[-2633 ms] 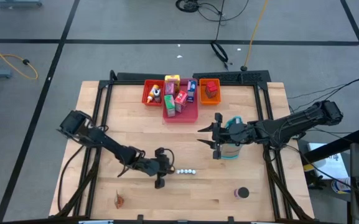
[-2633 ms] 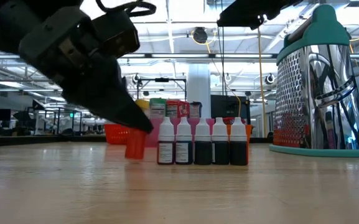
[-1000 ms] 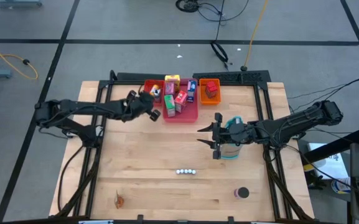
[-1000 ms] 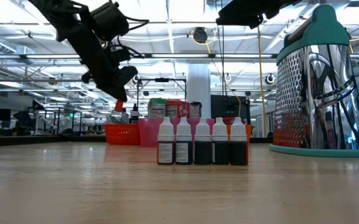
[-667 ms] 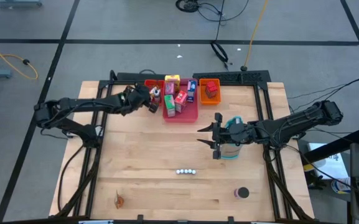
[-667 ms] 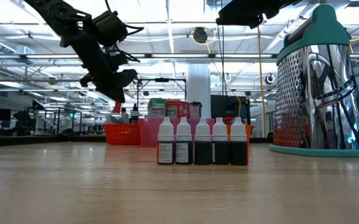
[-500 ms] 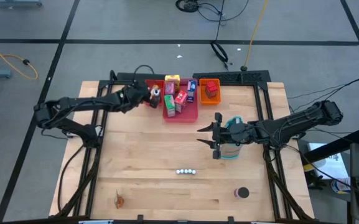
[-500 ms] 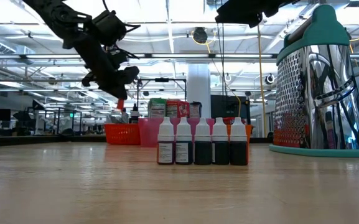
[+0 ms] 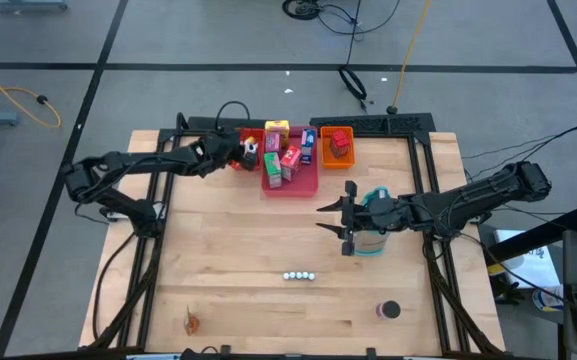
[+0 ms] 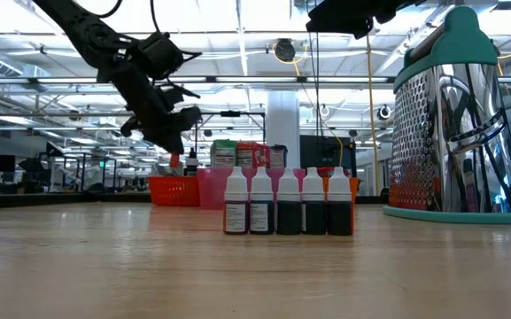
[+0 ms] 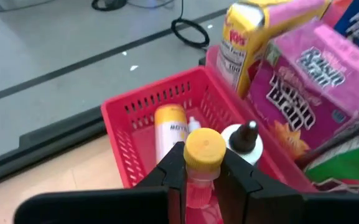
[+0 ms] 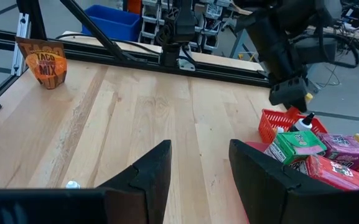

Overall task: Pick & Place Kitchen Items
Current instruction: Put the small yellow food coloring bottle into the red bin

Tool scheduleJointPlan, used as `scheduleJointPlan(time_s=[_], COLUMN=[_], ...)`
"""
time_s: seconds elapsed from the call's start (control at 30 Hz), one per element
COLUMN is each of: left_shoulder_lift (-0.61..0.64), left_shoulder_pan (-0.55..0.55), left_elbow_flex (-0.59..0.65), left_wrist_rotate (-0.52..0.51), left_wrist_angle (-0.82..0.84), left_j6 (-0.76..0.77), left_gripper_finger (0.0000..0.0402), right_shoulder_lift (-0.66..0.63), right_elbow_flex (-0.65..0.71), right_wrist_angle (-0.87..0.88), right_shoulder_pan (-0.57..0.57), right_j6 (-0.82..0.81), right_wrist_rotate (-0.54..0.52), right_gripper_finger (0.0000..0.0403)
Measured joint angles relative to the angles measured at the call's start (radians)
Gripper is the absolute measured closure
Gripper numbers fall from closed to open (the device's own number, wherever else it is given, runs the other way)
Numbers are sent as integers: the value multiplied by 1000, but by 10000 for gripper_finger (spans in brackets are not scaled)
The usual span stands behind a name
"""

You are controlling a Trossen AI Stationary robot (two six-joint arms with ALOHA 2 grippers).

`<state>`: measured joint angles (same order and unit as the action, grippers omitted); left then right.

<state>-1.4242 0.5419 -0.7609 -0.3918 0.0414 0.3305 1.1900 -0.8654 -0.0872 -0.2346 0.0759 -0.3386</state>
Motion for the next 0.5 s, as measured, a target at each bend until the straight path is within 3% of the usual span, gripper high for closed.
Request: scheduleJointPlan(time_s=[0.3,0.5], left_shoulder_lift=[-16,-16], left_shoulder_pan=[0,0], left_elbow_flex=[0,0], left_wrist_rotate=[4,-1], left_wrist_angle=[-26,-33], left_j6=[-4,-7], left_gripper_finger=[347,296], right_shoulder_lift=[0,0], right_elbow_flex=[0,0], right_wrist_angle=[0,0], right_shoulder_pan=[13,16], right_j6=[-2,-3], right_wrist_rotate=[0,0], right_gripper_finger=[248,248])
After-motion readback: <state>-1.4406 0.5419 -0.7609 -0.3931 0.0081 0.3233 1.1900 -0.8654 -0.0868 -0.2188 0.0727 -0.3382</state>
